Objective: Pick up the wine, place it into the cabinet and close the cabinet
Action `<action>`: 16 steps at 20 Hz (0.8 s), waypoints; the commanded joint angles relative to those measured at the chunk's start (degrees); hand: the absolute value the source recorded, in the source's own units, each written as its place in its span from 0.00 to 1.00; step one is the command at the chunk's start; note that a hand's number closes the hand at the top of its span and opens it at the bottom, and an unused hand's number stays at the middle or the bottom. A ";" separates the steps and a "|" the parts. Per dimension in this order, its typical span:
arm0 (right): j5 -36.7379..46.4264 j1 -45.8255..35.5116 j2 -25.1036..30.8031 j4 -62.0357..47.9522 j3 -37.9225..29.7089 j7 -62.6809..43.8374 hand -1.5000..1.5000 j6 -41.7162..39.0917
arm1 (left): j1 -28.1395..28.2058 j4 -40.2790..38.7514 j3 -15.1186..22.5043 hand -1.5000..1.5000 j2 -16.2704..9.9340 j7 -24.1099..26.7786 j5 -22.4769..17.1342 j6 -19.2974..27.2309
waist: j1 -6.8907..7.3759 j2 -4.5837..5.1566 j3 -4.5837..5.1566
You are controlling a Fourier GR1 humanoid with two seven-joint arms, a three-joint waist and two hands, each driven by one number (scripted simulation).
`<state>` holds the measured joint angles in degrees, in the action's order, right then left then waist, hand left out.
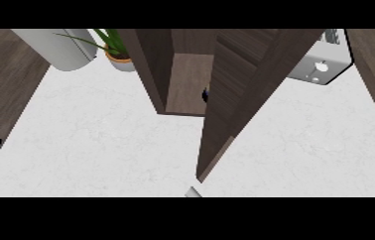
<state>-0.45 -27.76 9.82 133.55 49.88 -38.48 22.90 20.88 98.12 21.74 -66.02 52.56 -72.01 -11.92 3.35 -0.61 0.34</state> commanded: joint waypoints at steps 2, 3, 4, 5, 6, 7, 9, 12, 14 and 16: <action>1.00 -11.87 -9.34 -13.98 -1.86 1.88 1.00 5.31 | 0.71 -2.03 -4.07 0.00 -2.63 0.31 -1.68 -5.00 | 0.45 0.47 -0.03; -1.28 -14.34 -9.34 -13.93 -5.73 -0.53 1.00 5.16 | 2.09 -2.23 -2.38 0.00 -0.96 1.10 0.34 -5.40 | 0.38 0.53 -0.02; -0.48 -15.75 -9.41 -16.05 -5.73 -0.29 1.00 6.27 | 3.77 -2.27 -4.35 0.00 -3.16 1.12 -0.74 -7.48 | 0.60 0.33 -0.10; 0.76 -17.51 -9.50 -19.22 -7.33 1.11 1.00 7.97 | 3.71 -3.85 -5.48 0.00 -3.39 1.16 -1.80 -9.19 | 1.23 0.39 -0.03; -0.75 -20.99 -9.57 -21.88 -8.31 1.58 1.00 9.23 | 3.42 -3.04 -5.53 0.00 -2.81 0.34 -2.13 -7.84 | 0.80 0.52 -0.10; -3.80 -23.45 -9.62 -24.54 -12.02 1.12 1.00 7.21 | 2.30 -5.34 -5.75 0.00 -2.38 -0.65 -2.15 -9.76 | 0.02 0.88 -0.11; -6.31 -26.80 -9.70 -32.41 -14.64 6.04 1.00 6.17 | 2.40 -3.36 -6.40 0.00 -2.58 -1.10 -1.34 -7.84 | 0.61 1.13 -0.21; -11.13 -33.58 -9.76 -37.91 -19.45 6.00 1.00 3.60 | 3.36 -7.81 -9.47 0.00 -3.50 -1.86 -2.78 -12.63 | 0.00 1.03 -0.20; -14.27 -32.46 -9.79 -44.78 -20.61 13.20 1.00 1.15 | 5.68 -6.37 -8.82 0.00 -1.38 -0.08 0.04 -12.16 | 0.79 1.13 -0.26; -15.79 -36.29 -9.80 -47.88 -24.85 12.31 1.00 -4.04 | 6.90 -10.14 -11.01 0.00 -1.85 0.34 0.61 -16.07 | 0.33 0.93 -0.23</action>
<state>-12.25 -58.78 0.36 94.24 30.31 -29.46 23.72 25.84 91.09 12.62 -68.34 49.52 -72.93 -20.87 3.63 0.31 0.12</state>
